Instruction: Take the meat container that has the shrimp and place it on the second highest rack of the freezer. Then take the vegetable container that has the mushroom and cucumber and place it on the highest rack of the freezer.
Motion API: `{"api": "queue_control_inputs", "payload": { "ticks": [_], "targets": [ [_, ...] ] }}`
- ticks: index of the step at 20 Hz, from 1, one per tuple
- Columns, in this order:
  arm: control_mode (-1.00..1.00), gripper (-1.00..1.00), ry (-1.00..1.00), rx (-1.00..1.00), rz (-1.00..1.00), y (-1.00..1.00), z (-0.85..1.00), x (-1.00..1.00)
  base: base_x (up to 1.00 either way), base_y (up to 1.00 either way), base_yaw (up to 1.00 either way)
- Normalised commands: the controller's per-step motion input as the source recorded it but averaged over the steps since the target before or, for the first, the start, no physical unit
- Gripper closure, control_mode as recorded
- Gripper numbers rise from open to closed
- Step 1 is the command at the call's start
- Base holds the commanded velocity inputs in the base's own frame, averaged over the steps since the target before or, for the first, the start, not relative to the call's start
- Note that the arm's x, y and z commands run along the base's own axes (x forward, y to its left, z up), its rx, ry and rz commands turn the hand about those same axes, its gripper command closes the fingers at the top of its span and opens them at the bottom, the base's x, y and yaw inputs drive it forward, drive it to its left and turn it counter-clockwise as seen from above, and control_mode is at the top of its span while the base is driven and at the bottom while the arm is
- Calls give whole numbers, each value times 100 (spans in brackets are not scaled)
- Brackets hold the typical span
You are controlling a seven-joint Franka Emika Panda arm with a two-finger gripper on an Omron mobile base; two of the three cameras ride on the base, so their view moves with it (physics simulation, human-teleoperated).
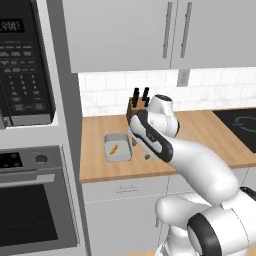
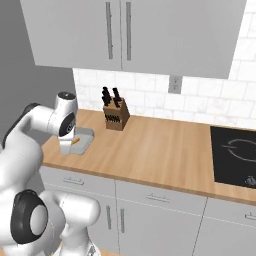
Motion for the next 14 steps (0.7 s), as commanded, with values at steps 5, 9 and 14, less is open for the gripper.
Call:
{"api": "queue_control_inputs", "payload": {
  "ticks": [5, 9, 14],
  "targets": [
    [-100, -100, -1, 0, -4, 10, -23, 6, 0, 0, 0],
    [-100, -100, -1, 0, -13, 0, -26, 17, 0, 0, 0],
    [-100, -100, 0, 0, -8, 0, -27, 39, 0, 0, 0]
  ]
}}
